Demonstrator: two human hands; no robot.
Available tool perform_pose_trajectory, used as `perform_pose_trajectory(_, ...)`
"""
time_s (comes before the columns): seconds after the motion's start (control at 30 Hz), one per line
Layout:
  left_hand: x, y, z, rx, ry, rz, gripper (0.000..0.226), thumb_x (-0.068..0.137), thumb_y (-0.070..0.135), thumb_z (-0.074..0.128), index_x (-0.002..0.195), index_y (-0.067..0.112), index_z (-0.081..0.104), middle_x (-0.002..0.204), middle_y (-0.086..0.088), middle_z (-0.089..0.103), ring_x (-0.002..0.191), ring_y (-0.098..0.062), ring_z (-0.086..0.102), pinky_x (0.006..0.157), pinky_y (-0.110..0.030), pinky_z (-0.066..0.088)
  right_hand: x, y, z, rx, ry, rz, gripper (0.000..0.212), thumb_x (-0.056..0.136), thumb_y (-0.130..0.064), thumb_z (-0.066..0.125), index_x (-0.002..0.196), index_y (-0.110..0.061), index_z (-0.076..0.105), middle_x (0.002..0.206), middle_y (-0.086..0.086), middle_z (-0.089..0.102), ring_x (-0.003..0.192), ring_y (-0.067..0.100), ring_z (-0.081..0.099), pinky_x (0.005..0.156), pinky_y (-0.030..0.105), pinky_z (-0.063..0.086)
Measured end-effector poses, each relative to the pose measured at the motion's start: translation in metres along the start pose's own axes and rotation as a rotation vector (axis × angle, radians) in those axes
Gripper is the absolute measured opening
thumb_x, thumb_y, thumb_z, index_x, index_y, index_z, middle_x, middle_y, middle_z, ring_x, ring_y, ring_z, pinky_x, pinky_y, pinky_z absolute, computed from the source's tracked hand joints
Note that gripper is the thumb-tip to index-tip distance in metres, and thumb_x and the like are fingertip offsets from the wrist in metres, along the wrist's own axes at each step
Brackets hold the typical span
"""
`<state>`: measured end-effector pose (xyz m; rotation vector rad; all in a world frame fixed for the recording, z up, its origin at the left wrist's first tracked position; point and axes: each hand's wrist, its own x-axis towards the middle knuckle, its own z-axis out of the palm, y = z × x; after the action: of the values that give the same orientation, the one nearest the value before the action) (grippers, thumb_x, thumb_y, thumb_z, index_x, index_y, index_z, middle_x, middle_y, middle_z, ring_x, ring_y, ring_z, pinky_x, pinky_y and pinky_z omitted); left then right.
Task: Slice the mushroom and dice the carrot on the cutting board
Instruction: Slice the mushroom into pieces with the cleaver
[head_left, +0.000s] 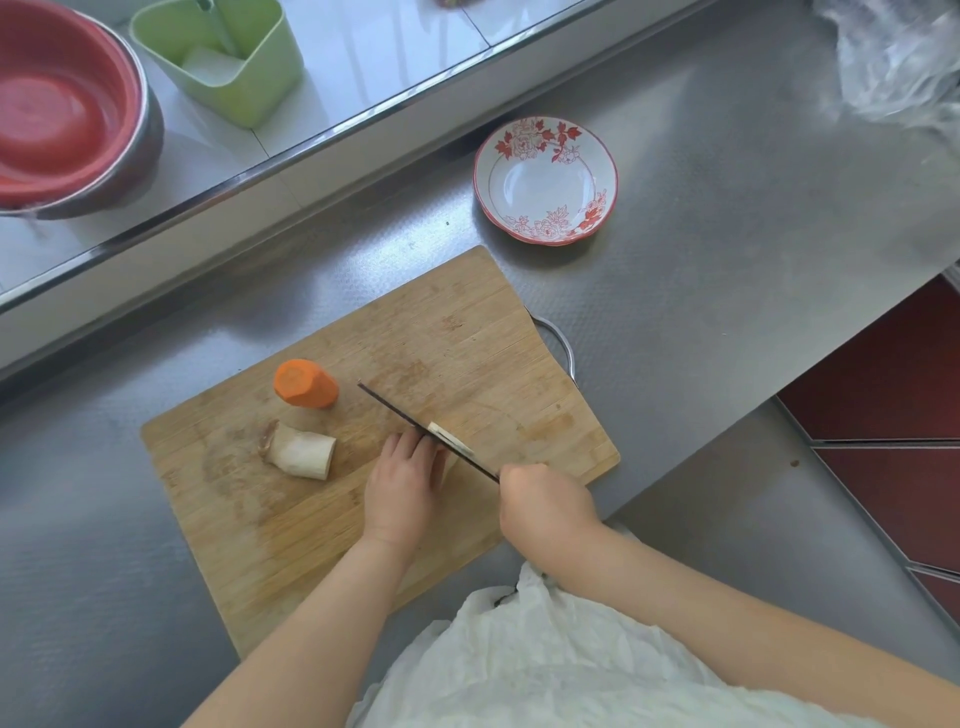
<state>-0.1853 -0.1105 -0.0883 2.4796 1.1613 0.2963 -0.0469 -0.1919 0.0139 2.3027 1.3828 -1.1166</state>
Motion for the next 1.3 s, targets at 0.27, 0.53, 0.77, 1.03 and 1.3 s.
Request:
perform_pose_trajectory(0.27, 0.002, 0.000, 0.000, -0.009, -0.005, -0.018, 0.013, 0.075, 0.006, 0.075, 0.086, 0.005, 0.068, 0.084, -0.007, 0.063, 0.075, -0.030, 0.056, 0.053, -0.034, 0.046, 0.004, -0.007, -0.002, -0.001, -0.019, 0.030, 0.026, 0.091, 0.000, 0.043, 0.111, -0.008, 0.057, 0.107, 0.011, 0.065, 0.098, 0.030, 0.063, 0.066, 0.030, 0.043)
perform_pose_trajectory(0.53, 0.000, -0.004, 0.004, -0.024, 0.026, 0.023, 0.024, 0.091, 0.024, 0.049, 0.085, 0.007, 0.065, 0.083, -0.006, 0.060, 0.074, -0.025, 0.049, 0.050, -0.035, 0.045, 0.021, -0.007, 0.007, 0.022, -0.024, 0.044, 0.021, 0.095, -0.005, 0.042, 0.108, -0.009, 0.058, 0.104, 0.011, 0.065, 0.095, 0.030, 0.062, 0.063, 0.030, 0.040)
perform_pose_trajectory(0.77, -0.003, -0.005, 0.003, -0.064, 0.064, 0.038, 0.027, 0.091, 0.025, 0.046, 0.082, 0.007, 0.065, 0.085, -0.006, 0.058, 0.076, -0.021, 0.045, 0.046, -0.033, 0.041, 0.030, 0.012, 0.006, 0.250, -0.040, 0.085, 0.033, 0.101, -0.035, 0.038, 0.106, -0.009, 0.057, 0.100, 0.012, 0.064, 0.094, 0.032, 0.061, 0.070, 0.034, 0.045)
perform_pose_trajectory(1.03, -0.002, -0.002, -0.002, 0.004, 0.017, 0.007, 0.030, 0.086, 0.024, 0.043, 0.082, 0.003, 0.065, 0.083, -0.011, 0.061, 0.075, -0.031, 0.057, 0.052, -0.033, 0.047, 0.002, 0.005, 0.015, 0.043, 0.098, -0.027, 0.023, 0.093, -0.007, 0.041, 0.107, -0.017, 0.058, 0.088, 0.006, 0.067, 0.073, 0.028, 0.059, 0.044, 0.025, 0.025)
perform_pose_trajectory(1.3, 0.000, 0.002, -0.006, 0.012, -0.013, -0.011, 0.022, 0.067, -0.003, 0.079, 0.084, 0.001, 0.065, 0.081, -0.013, 0.061, 0.074, -0.033, 0.059, 0.052, -0.035, 0.049, 0.001, -0.002, 0.010, 0.015, 0.061, -0.013, 0.027, 0.091, -0.003, 0.042, 0.110, -0.014, 0.056, 0.096, 0.008, 0.067, 0.081, 0.029, 0.060, 0.058, 0.029, 0.035)
